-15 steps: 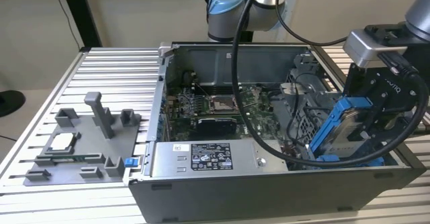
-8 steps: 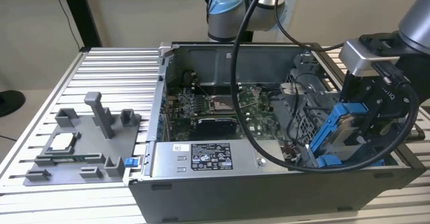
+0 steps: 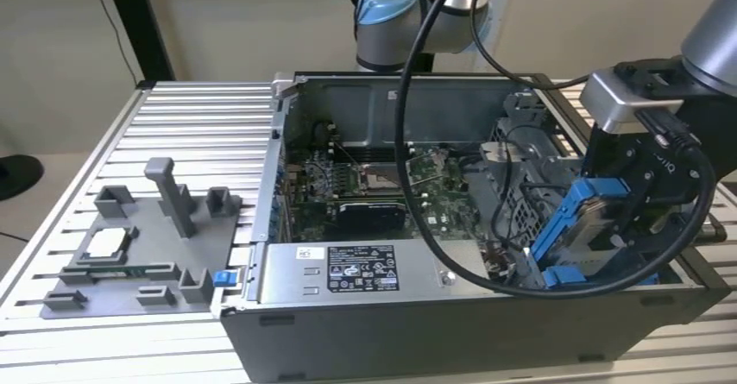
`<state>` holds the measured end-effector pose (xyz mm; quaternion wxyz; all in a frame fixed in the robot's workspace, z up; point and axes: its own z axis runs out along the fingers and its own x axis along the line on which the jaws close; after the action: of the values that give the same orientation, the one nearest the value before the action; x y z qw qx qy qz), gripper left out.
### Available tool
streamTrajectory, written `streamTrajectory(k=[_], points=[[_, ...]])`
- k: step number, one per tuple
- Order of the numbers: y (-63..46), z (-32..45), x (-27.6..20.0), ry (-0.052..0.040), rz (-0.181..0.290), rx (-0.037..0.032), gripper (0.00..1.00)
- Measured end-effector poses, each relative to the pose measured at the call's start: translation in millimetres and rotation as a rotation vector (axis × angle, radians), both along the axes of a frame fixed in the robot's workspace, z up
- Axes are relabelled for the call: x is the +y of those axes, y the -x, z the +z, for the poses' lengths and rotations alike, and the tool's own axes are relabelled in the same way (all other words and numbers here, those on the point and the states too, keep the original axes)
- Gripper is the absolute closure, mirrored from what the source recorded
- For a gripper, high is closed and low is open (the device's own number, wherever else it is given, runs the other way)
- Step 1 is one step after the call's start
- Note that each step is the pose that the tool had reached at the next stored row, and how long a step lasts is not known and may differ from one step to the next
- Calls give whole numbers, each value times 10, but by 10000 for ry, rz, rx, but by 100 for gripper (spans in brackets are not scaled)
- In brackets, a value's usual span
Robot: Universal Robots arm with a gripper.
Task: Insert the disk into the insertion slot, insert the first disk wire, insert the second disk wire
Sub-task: 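Insert the disk into the insertion slot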
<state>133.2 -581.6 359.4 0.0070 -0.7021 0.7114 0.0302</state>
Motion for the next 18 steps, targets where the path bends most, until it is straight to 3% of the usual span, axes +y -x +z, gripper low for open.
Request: streamTrajectory(k=[1, 4, 11, 14, 18], points=[[0, 0, 0, 0, 0, -1, 0], [0, 18, -1, 1, -3, 5, 0], [1, 268, 0, -12, -32, 18, 0], [18, 301, 12, -17, -31, 18, 0], [93, 303, 74, -17, -33, 17, 0]])
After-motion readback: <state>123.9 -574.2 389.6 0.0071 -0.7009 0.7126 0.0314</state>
